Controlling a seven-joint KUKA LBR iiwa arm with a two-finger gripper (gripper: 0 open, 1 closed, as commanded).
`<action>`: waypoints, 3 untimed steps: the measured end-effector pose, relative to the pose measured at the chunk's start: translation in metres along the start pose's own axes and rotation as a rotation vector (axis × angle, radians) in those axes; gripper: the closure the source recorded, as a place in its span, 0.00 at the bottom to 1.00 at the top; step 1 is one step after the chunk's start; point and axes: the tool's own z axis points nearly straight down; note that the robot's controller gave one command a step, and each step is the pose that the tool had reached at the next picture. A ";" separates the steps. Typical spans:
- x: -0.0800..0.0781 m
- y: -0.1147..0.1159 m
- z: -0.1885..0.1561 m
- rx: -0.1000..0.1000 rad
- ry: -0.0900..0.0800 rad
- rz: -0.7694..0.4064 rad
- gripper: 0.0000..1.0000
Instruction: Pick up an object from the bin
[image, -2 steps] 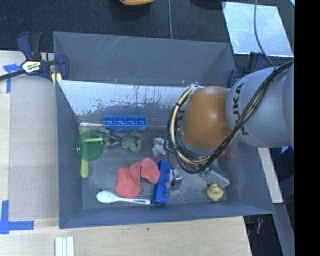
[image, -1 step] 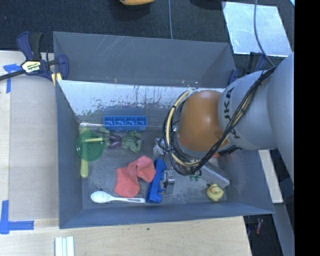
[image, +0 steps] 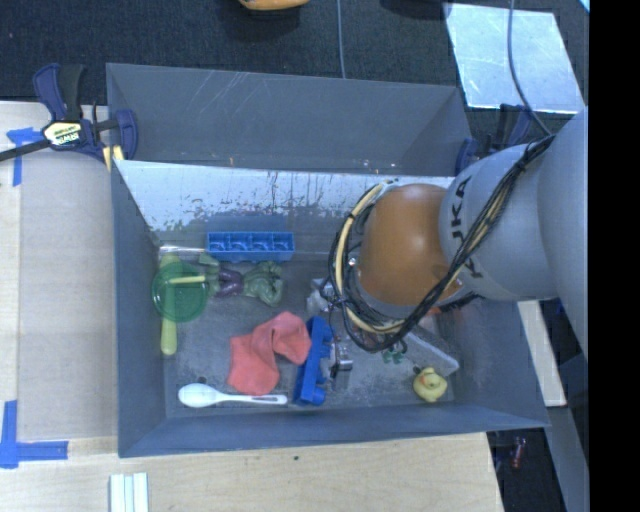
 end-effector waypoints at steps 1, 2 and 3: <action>0.008 0.015 0.000 0.003 -0.007 -0.339 0.00; 0.008 0.014 0.001 0.001 -0.007 -0.413 0.00; 0.012 0.012 -0.045 0.000 -0.003 -0.111 0.00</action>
Offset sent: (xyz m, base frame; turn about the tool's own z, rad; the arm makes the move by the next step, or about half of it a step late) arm -0.0091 0.0033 -0.0037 -0.0521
